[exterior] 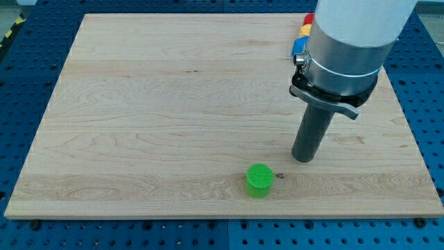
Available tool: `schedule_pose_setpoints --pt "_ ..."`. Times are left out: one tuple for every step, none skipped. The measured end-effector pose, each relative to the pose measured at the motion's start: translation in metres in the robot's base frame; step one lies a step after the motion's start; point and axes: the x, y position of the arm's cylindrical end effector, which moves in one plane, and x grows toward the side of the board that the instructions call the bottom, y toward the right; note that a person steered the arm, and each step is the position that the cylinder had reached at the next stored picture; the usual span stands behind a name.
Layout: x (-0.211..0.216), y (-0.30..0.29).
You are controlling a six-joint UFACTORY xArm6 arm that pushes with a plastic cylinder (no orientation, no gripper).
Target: Slide green star and red star towards center right
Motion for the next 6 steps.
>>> schedule_pose_setpoints --pt "0.0 0.039" --pt "-0.005 0.042" --pt "-0.005 0.042" --pt "-0.005 0.042" --pt "-0.006 0.044" --pt "-0.021 0.058"
